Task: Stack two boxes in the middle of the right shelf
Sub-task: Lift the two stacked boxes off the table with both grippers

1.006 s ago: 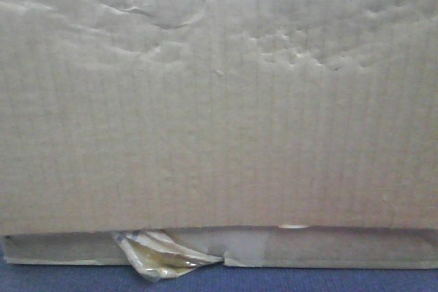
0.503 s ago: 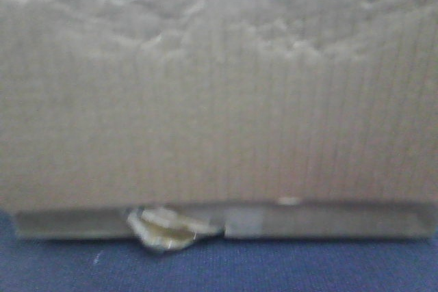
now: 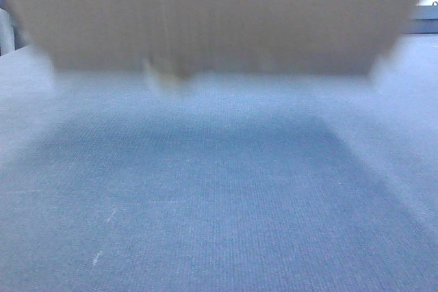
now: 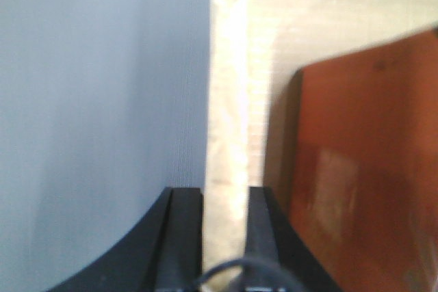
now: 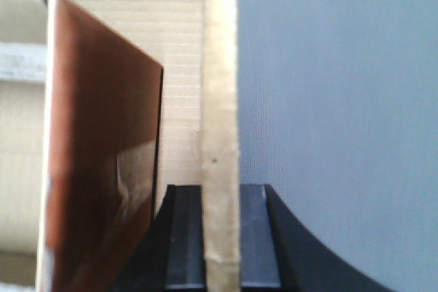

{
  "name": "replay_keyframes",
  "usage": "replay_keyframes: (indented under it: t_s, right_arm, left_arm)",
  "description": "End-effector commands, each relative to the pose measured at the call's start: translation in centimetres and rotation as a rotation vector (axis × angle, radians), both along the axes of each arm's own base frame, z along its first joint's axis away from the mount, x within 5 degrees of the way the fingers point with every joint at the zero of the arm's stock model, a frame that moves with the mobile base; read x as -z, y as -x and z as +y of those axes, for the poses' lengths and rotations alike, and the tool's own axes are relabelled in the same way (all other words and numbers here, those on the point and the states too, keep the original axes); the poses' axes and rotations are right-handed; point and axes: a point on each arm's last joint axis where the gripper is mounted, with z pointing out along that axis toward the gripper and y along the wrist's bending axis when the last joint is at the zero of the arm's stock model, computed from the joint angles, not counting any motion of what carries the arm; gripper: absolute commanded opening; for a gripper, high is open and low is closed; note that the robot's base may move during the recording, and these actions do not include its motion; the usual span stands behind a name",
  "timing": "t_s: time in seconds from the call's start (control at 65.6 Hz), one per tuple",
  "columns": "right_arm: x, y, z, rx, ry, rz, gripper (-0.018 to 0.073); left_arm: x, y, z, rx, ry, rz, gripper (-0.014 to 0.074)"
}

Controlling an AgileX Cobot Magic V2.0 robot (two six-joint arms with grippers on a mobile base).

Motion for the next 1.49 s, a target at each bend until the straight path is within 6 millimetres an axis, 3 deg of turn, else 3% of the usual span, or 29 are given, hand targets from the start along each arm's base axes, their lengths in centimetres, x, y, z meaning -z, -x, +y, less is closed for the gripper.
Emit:
replay_keyframes:
  t_s: [0.0,0.198,0.503,0.731,1.478]
  right_arm:
    - [-2.5,0.4,-1.2,0.035,0.078,-0.131,-0.0151]
    - [-5.3,0.7,-1.3,0.023,0.043,-0.250,-0.0151]
    - [-6.4,0.5,-0.8,-0.023,0.029,-0.369,-0.0151]
    - [-6.7,0.4,-0.7,-0.035,0.025,-0.403,-0.0151]
    - [-6.3,0.0,-0.8,0.007,-0.008,-0.381,-0.0151]
  left_arm:
    - [-2.6,0.4,1.4,-0.057,-0.064,-0.124,-0.0111]
    - [-4.5,0.3,1.5,-0.036,-0.075,-0.249,-0.0111]
    - [-6.0,0.2,1.5,-0.015,-0.123,-0.382,-0.0111]
    - [-6.5,0.2,1.7,-0.020,-0.171,-0.429,-0.0111]
    - [-5.8,0.3,1.4,-0.010,-0.099,-0.361,-0.0111]
